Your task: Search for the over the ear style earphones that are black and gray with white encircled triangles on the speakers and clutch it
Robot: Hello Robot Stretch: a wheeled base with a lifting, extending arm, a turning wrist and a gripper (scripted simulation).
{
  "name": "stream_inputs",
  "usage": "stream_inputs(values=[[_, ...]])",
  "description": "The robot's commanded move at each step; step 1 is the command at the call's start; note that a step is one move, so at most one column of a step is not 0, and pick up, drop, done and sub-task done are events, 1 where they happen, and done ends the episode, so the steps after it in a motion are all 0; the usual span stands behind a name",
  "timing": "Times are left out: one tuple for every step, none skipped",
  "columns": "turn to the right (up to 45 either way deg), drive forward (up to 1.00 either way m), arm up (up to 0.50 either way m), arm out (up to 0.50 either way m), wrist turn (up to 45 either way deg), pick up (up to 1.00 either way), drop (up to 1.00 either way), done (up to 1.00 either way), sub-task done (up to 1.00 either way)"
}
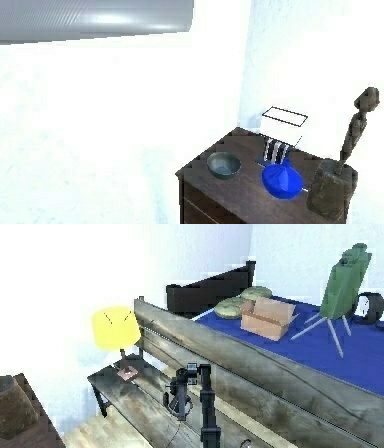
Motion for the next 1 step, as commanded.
stream_inputs(values=[[0.0,0.0,0.0,0.0,45.0,0.0,0.0,0.0,0.0]])
